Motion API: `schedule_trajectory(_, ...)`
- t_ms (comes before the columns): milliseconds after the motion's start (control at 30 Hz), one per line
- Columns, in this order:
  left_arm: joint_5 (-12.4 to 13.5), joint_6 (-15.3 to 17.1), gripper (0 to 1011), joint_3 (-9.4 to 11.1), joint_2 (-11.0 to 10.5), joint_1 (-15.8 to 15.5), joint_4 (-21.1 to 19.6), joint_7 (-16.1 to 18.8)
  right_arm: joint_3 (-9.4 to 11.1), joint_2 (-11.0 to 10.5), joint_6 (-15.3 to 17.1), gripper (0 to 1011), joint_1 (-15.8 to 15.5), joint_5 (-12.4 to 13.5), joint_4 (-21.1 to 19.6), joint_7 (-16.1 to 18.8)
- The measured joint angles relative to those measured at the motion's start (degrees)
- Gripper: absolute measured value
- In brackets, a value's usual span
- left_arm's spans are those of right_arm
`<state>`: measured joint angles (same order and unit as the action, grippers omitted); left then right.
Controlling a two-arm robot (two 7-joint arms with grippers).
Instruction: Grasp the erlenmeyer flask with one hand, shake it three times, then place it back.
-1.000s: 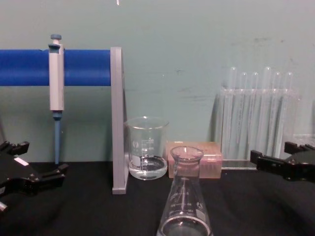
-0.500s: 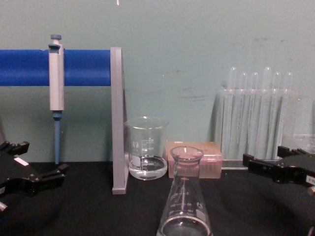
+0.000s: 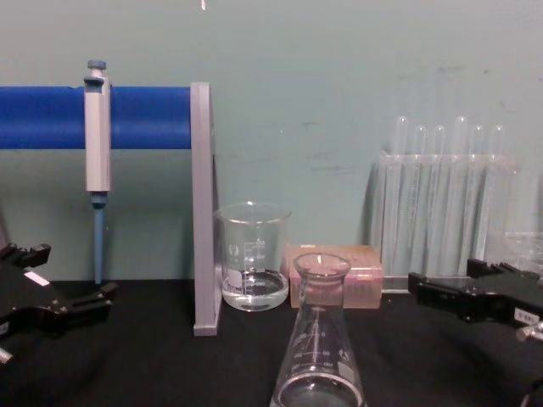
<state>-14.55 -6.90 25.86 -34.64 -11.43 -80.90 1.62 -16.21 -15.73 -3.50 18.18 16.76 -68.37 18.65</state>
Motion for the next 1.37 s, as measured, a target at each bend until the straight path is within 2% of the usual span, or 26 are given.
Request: schedule_trajectory(1367,0.0,0.0,1001,0.0,0.0,0.0,0.0,0.0,-0.1,-0.1,0.0,1000,-0.1,0.0,-0.1,-0.1)
